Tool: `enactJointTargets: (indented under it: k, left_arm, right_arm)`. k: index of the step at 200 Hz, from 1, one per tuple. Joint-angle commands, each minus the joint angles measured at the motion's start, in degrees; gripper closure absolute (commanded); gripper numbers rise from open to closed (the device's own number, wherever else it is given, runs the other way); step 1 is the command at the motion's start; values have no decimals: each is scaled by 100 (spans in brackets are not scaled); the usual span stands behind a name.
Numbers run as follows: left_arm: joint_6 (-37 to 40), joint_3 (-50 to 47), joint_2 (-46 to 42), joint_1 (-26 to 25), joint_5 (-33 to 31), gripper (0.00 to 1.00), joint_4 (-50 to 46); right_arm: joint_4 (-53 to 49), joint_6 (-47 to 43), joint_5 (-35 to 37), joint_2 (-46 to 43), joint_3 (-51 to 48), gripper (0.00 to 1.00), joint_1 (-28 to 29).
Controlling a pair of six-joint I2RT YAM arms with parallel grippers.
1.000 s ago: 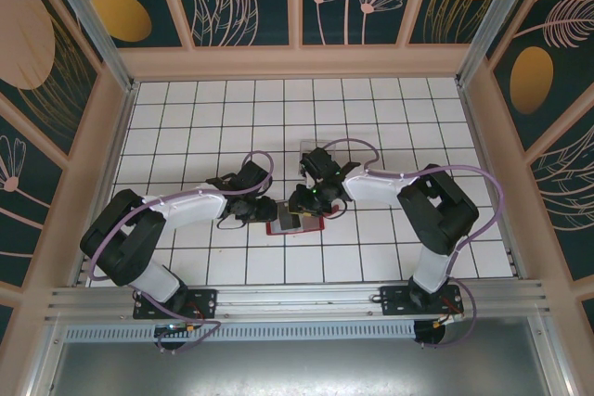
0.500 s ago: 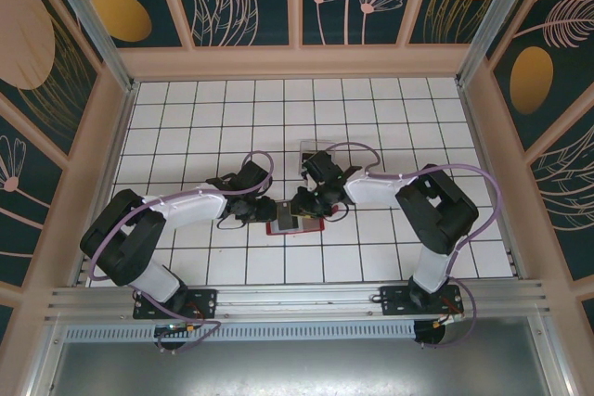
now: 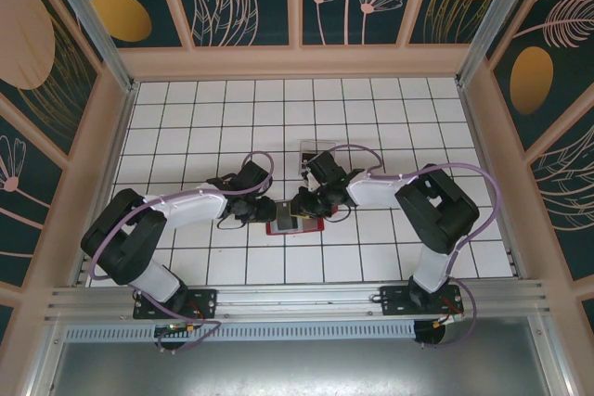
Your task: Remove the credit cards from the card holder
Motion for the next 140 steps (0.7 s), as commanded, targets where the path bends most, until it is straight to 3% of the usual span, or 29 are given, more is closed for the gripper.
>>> enactJointTargets:
  k: [1,94,140]
  left_arm:
    - [106,-42,139,-26,-162,64,-326]
    - [115,-33,162,-20,-188,64,-369]
    - [183,-18,154,-18,-318,63,-483]
  right_arm:
    - [236,45,-235,107,-124,77,-44]
    - [261,99,-209,53,-243,89,-110]
    - [64,32,-91,-181,-332,90,-262]
